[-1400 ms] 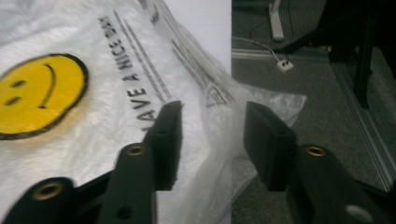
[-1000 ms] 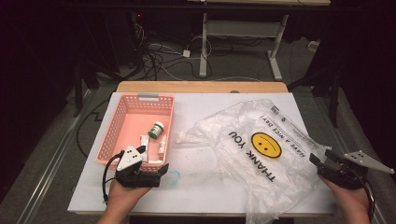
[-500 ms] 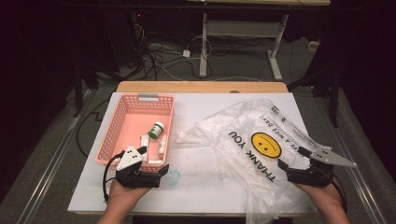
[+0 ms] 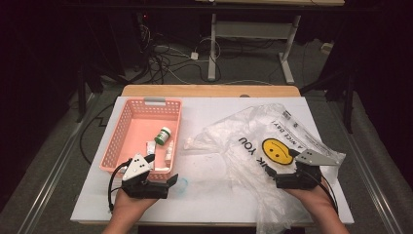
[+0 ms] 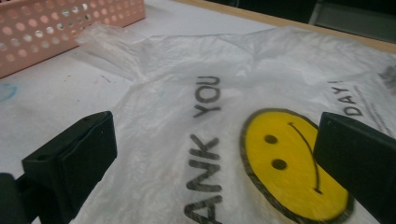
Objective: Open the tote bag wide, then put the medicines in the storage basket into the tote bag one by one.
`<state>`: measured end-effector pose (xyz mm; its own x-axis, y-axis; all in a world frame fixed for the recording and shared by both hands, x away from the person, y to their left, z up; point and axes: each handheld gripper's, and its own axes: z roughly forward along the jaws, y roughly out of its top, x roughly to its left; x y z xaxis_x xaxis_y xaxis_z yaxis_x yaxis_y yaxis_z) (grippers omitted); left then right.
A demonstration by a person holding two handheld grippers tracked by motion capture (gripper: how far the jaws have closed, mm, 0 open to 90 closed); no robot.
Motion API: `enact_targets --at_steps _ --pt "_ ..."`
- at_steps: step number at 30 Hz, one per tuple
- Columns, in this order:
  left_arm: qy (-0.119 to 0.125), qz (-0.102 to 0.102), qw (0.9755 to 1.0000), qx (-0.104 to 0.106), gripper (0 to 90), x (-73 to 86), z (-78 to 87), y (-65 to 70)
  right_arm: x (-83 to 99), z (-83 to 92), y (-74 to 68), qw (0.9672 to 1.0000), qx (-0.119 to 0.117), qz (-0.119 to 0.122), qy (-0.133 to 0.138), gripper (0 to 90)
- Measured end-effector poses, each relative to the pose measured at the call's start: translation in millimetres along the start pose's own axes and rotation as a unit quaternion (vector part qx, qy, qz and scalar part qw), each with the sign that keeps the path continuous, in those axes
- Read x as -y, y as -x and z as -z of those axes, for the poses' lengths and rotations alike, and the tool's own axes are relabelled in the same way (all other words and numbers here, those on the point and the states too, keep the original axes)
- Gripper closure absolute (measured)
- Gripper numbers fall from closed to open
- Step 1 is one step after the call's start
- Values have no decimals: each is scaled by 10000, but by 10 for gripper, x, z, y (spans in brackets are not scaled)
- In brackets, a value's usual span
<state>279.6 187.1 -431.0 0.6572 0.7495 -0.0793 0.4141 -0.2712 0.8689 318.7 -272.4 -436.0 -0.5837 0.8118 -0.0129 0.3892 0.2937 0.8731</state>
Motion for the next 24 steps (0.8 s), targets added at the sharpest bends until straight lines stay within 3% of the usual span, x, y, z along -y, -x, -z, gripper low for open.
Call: enact_targets --at_steps 9,14,19,24 --pt "27 -12 10000 -27 0 -29 -17 26 -161 -269 -164 9994 -218 205 -191 3" --pt "-38 -219 9998 -22 0 -17 -65 73 -213 -354 -254 9983 -404 335 -254 39" --pt "71 -132 9999 69 0 -5 -82 75 -190 -352 -401 9958 -669 526 -335 150" --pt "124 -116 9998 134 0 8 -81 62 -147 -393 -544 9911 -956 730 -562 272"
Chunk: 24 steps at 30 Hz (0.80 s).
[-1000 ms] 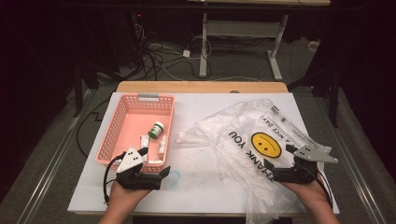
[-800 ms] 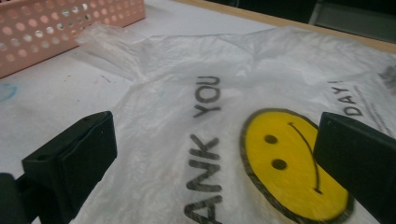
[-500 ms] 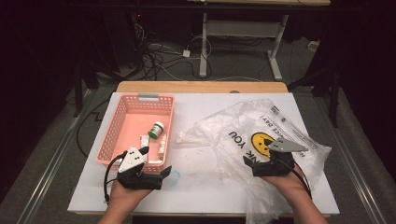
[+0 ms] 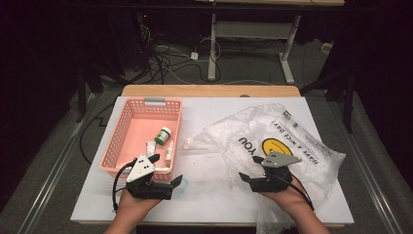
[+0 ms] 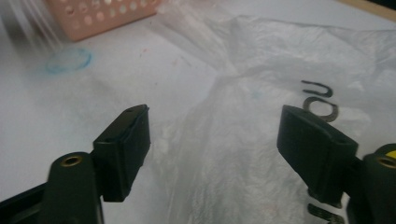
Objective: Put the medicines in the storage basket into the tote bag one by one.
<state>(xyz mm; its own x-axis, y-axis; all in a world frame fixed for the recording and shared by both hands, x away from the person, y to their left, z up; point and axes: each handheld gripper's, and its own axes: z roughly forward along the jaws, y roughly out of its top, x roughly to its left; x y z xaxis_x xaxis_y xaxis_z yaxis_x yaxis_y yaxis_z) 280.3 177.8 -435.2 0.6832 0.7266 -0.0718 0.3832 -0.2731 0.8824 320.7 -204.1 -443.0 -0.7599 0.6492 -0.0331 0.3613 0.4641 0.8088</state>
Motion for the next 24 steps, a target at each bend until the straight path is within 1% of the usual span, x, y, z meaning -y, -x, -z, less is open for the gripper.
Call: enact_targets --at_steps 1,3,5,7,9,10,13,15,16,20,22,24 --pt "-6 -3 10000 -1 0 0 5 4 7 -23 -16 9999 -20 64 -81 290" --pt "3 -46 10000 -33 0 0 29 21 36 -71 -36 9996 -94 109 -247 343" --pt "-2 -117 9999 -63 0 -3 51 40 71 -120 -40 9988 -160 169 -423 371" --pt "14 -164 9998 -95 0 -11 69 57 100 -157 -44 9981 -228 154 -556 398" --pt "54 -126 9999 -99 0 -12 74 66 119 -193 -55 9971 -267 244 -675 422" --pt "42 -119 9999 -88 0 -10 71 73 126 -208 -63 9967 -248 276 -726 433" --pt "-15 -195 9998 -61 0 -10 48 95 141 -236 -62 9960 -302 296 -788 458" --pt "-22 -200 9998 -56 0 -16 36 92 151 -262 -65 9954 -319 357 -830 465" --pt "-18 -188 9998 -50 0 -16 30 88 157 -273 -69 9951 -314 332 -871 465" --pt "-68 -156 9999 -29 0 -2 14 63 185 -328 -76 9941 -342 368 -965 467" --pt "-60 -148 9999 -32 0 -2 20 57 185 -335 -74 9943 -343 360 -940 475" --pt "-32 -146 9999 -41 0 -4 30 56 187 -335 -76 9947 -325 302 -923 497"
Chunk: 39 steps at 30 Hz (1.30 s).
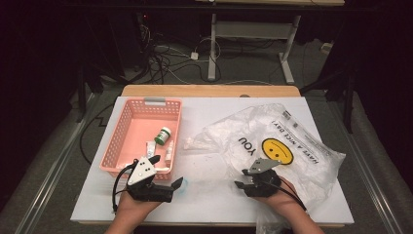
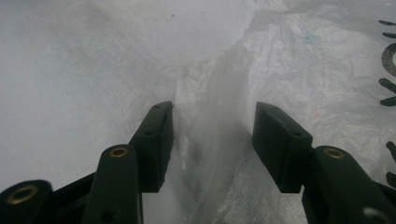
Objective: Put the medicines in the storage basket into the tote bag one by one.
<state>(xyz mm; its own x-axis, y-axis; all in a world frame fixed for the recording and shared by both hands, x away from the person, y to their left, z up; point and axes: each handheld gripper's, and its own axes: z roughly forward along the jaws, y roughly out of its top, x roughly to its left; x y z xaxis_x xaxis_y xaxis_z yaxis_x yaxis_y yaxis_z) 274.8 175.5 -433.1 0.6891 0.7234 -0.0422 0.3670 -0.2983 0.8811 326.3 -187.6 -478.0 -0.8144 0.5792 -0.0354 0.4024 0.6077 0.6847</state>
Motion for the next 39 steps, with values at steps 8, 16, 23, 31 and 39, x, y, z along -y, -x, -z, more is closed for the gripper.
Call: enact_targets --at_steps 8,16,23,31,39 --pt "9 -14 10000 -5 0 -4 14 14 12 60 62 9996 29 -216 180 590" --pt "-19 -25 10000 10 0 -6 -3 21 26 87 85 9996 7 -223 168 629" --pt "-15 -19 10000 15 0 -3 -1 18 4 -1 31 9999 -86 -105 30 545" --pt "-19 -2 10000 31 0 -3 -6 24 2 -11 75 9997 -23 -220 81 688" --pt "-21 3 10000 37 0 -2 -7 24 29 -6 118 9991 2 -389 181 795"
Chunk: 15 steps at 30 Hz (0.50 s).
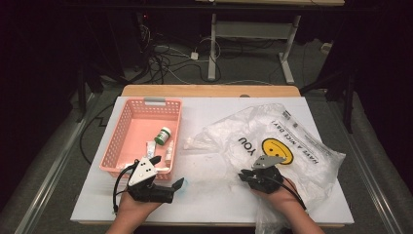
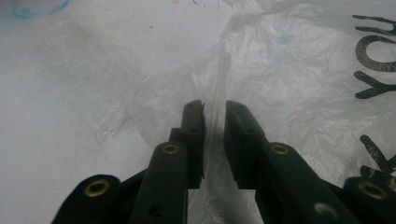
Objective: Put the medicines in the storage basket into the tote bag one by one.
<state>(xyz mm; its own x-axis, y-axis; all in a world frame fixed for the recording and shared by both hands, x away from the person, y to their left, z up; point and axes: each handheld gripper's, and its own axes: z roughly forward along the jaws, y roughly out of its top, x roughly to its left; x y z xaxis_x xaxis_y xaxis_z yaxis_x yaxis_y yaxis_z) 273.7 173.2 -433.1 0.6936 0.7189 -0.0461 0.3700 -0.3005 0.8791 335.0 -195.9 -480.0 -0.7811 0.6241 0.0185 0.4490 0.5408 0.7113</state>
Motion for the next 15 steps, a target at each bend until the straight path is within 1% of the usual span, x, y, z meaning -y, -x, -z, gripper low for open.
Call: enact_targets --at_steps 7,9,12,15 --pt "-3 -2 10000 6 0 1 -3 3 8 -1 8 9999 130 -17 33 890" --pt "-5 -3 10000 9 0 1 -2 4 10 4 8 9999 161 -10 57 900" --pt "-8 2 10000 17 0 1 -2 0 5 30 13 9996 203 -32 174 900" --pt "-9 11 10000 29 0 2 -1 -3 -7 73 20 9990 265 -57 350 900"
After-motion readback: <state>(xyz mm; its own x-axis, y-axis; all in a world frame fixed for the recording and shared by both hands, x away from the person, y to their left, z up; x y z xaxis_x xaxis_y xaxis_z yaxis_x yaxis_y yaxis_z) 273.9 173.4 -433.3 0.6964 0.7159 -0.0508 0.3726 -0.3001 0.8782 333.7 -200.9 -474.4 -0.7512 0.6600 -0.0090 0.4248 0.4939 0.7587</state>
